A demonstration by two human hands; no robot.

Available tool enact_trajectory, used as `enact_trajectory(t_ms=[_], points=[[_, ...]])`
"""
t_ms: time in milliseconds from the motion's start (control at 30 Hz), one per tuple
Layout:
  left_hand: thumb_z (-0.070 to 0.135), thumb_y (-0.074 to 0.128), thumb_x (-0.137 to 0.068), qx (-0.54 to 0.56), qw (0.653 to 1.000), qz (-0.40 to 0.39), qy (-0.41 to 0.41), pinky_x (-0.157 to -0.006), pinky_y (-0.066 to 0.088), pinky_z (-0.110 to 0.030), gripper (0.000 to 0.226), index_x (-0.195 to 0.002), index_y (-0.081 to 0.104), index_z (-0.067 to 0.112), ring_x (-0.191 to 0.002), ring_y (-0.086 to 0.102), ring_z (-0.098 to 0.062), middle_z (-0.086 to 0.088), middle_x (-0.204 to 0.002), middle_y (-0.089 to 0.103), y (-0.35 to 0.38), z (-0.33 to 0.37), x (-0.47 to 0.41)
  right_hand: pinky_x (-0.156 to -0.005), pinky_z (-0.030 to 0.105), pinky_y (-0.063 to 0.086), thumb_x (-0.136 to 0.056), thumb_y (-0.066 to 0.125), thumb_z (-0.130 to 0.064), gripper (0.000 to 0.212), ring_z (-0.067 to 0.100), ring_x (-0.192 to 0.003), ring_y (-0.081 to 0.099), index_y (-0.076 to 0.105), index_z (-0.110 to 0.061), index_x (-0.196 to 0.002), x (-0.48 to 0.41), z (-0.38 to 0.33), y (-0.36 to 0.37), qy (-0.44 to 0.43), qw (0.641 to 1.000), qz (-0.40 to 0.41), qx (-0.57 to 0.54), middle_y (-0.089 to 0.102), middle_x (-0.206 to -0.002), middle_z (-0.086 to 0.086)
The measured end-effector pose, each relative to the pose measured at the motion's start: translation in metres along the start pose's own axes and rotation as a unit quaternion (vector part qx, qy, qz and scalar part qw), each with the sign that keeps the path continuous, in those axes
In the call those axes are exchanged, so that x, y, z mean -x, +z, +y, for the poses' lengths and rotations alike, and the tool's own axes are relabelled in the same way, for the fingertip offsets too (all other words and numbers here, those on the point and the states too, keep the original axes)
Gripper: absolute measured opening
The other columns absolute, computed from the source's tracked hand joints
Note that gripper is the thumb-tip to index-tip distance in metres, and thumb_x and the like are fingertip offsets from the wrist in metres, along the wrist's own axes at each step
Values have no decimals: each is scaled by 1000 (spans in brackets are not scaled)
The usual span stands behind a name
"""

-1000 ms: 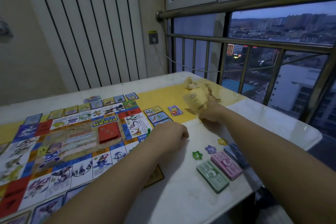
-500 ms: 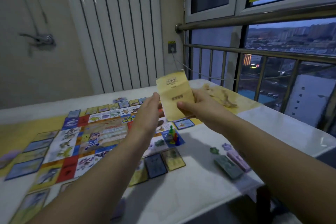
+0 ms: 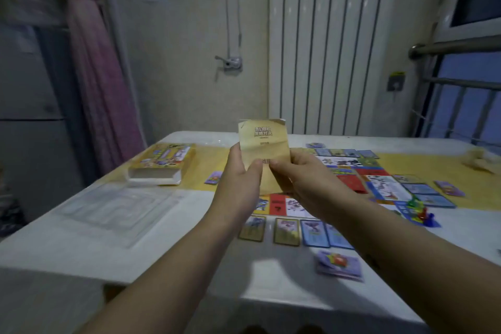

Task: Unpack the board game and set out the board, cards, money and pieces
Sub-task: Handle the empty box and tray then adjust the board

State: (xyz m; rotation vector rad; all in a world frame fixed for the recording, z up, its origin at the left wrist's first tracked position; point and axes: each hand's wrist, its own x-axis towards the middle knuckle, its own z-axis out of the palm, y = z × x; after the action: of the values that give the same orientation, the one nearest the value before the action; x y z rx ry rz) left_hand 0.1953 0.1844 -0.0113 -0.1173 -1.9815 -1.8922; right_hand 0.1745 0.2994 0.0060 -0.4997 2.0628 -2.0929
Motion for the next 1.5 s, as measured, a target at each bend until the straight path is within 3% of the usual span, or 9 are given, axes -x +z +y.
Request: enact_trajectory(t_ms=[133, 233, 400, 467, 700, 933, 1167, 1333, 1500], points=[[11, 47, -95, -42, 999, 13, 16, -87, 51, -34, 25, -113, 54, 28, -93, 64, -12, 5, -103, 67, -73, -8, 5, -64, 24, 53, -98, 44, -6, 18, 14, -78, 64, 62, -11, -101, -18, 10, 57, 36, 999, -22, -27, 68, -92, 5], [24, 47, -97, -245, 967, 46, 54, -79, 46, -15, 29, -125, 52, 26, -92, 59, -4, 9, -110, 60, -133, -22, 6, -71, 28, 50, -98, 44, -9, 19, 21, -94, 62, 57, -12, -112, -29, 20, 90, 69, 997, -15, -18, 66, -106, 5], [53, 46, -90, -648, 755, -68, -73, -110, 24, -42, 52, -137, 41, 33, -133, 34, -21, 5, -144, 40, -206, -51, 12, -79, 34, 50, -98, 43, -7, 21, 24, -100, 56, 49, -10, -118, -42, 33, 126, 120, 993, 6, 6, 58, -114, 9], [53, 46, -88, -666, 726, -116, -128, -112, 17, -46, 50, -135, 43, 34, -133, 34, -22, 4, -142, 42, -215, -56, 15, -75, 32, 49, -98, 40, -4, 24, 24, -100, 54, 46, -10, -121, -45, 35, 133, 136, 991, 12, 12, 55, -115, 9], [55, 51, -86, -658, 739, -142, 7, -110, 20, -42, 46, -129, 50, 38, -121, 46, -21, 7, -130, 50, -190, -52, 34, -80, 35, 54, -95, 46, 2, 42, 21, -93, 61, 42, -8, -135, -53, 24, 132, 54, 993, -1, 100, 61, -108, 8], [38, 67, -83, -442, 880, -141, 104, -93, 44, -31, 24, -104, 66, 26, -98, 55, -5, 13, -104, 56, -188, -39, 43, -89, 33, 46, -96, 44, -1, 42, 18, -97, 57, 49, -15, -135, -62, 22, 119, 30, 961, -46, 271, 61, -104, 4], [49, 56, -87, -506, 856, -104, -26, -107, 32, -31, 41, -124, 53, 31, -126, 37, -13, 8, -132, 44, -230, -56, 29, -99, 37, 39, -98, 47, -26, 47, 21, -123, 42, 38, -24, -143, -69, 51, 134, -43, 831, -143, 535, 48, -135, 5], [50, 59, -85, -495, 862, -112, -17, -105, 30, -24, 43, -123, 54, 30, -126, 37, -10, 9, -133, 43, -230, -61, 23, -114, 50, 16, -69, 43, -79, 88, 24, -143, 7, 22, -42, -146, -53, 55, 129, -53, 774, -257, 577, 16, -156, 0], [41, 60, -88, -478, 876, -63, -22, -93, 33, -21, 33, -118, 60, 26, -116, 48, -11, 6, -126, 53, -242, -58, -15, -111, 63, -8, -61, 50, -85, 109, 26, -144, -18, -6, -46, -146, -54, 64, 120, -29, 692, -314, 649, -10, -159, -4]])
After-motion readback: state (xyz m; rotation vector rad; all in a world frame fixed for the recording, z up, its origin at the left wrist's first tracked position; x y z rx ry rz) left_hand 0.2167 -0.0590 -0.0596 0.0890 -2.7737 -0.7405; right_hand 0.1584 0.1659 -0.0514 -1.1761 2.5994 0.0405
